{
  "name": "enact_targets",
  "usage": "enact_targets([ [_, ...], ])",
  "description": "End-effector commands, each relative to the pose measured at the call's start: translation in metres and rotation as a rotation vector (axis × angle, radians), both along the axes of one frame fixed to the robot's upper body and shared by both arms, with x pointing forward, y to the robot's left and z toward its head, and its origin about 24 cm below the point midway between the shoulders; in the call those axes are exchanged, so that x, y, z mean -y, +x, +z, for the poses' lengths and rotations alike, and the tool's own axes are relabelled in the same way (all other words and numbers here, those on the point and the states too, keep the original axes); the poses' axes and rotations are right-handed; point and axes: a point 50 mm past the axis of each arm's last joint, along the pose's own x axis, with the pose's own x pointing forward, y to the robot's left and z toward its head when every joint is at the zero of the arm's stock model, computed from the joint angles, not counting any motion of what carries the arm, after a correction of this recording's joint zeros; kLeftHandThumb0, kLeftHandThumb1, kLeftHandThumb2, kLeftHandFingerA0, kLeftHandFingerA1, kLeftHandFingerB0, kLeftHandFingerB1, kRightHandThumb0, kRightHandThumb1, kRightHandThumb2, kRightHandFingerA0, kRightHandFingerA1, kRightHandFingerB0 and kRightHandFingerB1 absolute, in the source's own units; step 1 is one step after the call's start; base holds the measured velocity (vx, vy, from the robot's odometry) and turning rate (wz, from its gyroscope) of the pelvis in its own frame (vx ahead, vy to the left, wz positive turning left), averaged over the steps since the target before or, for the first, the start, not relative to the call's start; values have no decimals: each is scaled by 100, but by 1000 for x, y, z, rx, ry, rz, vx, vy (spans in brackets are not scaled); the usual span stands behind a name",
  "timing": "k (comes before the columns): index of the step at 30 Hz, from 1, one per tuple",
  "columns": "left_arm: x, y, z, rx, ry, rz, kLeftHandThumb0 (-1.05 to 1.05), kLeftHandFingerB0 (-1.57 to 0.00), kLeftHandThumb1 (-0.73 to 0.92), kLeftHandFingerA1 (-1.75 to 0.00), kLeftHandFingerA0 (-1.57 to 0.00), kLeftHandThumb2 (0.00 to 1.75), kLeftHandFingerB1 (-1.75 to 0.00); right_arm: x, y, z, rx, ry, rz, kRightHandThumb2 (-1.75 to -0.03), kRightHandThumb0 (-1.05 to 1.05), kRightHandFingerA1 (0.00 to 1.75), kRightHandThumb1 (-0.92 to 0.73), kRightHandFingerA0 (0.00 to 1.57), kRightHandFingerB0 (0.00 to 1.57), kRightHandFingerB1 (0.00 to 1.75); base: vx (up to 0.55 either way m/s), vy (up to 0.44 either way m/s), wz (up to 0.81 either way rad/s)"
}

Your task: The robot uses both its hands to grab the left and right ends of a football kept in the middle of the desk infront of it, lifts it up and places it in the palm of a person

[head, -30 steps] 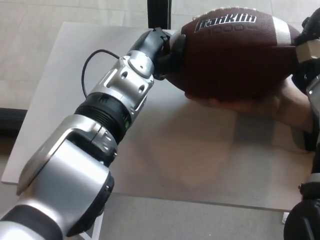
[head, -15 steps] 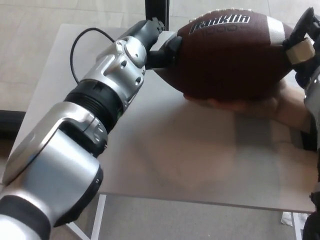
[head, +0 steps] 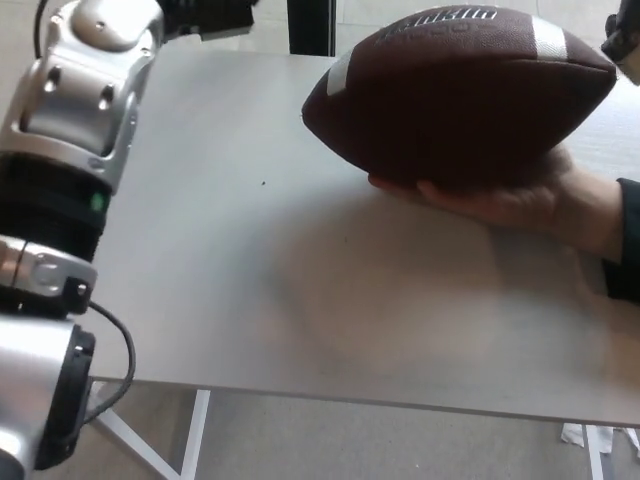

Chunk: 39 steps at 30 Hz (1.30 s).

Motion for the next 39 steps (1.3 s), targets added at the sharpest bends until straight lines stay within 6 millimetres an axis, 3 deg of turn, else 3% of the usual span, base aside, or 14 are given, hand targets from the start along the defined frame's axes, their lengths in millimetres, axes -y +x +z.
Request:
enact_targets([
  [1, -114, -106, 13, 149, -467, 54, -85, 0, 73, -44, -1, 113, -17, 55, -56, 66, 189, -146, 88, -74, -105, 119, -92, 40, 0, 6, 0, 0, 0],
  [2, -117, -111, 11, 150, -470, 67, -81, 0, 90, -48, -2, 69, -18, 59, -60, 68, 193, -148, 86, -74, -105, 127, -90, 45, 0, 4, 0, 0, 0],
  [3, -128, -128, 4, 152, -451, 109, -80, 0, 73, -48, 0, 116, -21, 67, -72, 72, 235, -168, 93, -125, -105, 19, -77, 0, 0, 8, 0, 0, 0],
  [5, -146, -167, -12, 160, -422, 137, -89, 0, 77, -40, -2, 115, -12, 78, -102, 76, 312, -206, 89, -126, -105, 7, -81, 0, 0, 4, 0, 0, 0],
  [8, -152, -205, -24, 181, -387, 191, -91, -7, 75, -47, 0, 114, -11, 82, -134, 73, 386, -191, 65, -126, -105, 8, -84, 0, 6, 7, 0, 0, 0],
  [9, -150, -219, -29, 192, -372, 215, -79, 0, 68, -51, -7, 112, -27, 81, -147, 69, 401, -192, 53, -74, -98, 28, -92, 0, 6, 28, 0, 0, 0],
  [15, -133, -303, -39, 289, -225, 308, -91, -11, 88, -42, -22, 67, -32, 66, -220, 31, 415, -304, 60, -109, -37, 51, -46, 0, 0, 49, 0, 0, 0],
  [18, -134, -329, -34, 348, -183, 381, -91, -5, 69, -54, -22, 109, -43, 74, -245, 13, 378, -341, 15, -68, -80, 31, -90, 10, 10, 22, 0, 0, 0],
  [20, -140, -340, -31, 373, -162, 428, -87, -8, 66, -53, -21, 107, -43, 81, -256, 7, 393, -344, -33, -109, -74, 41, -68, 3, 3, 29, 0, 0, 0],
  [21, -147, -351, -28, 411, -153, 469, -84, -14, 86, -44, -28, 66, -34, 90, -268, 3, 449, -363, -112, -66, -65, 34, -88, 21, 13, 26, 0, 0, 0],
  [23, -158, -365, -24, 457, -122, 520, -80, -7, 67, -55, -23, 106, -46, 100, -288, -5, 459, -417, -214, -100, -63, 62, -70, 52, 15, 43, 0, 0, 0],
  [24, -169, -376, -25, 487, -104, 574, -80, -7, 69, -56, -25, 105, -48, 109, -306, -14, 446, -446, -259, -64, -56, 128, -81, 87, 32, 34, 0, 0, 0],
  [28, -193, -395, -37, 497, -9, 725, -78, -9, 71, -58, -30, 106, -50, 123, -331, -40, 360, -576, -246, -63, -60, 58, -76, 42, 34, 39, 0, 0, 0],
  [39, -276, -464, -140, 89, 16, 1217, -76, -18, 83, -48, -44, 65, -38, 171, -390, -95, -10, -708, -395, -64, -58, 63, -76, 31, 36, 39, 0, 0, 0],
])
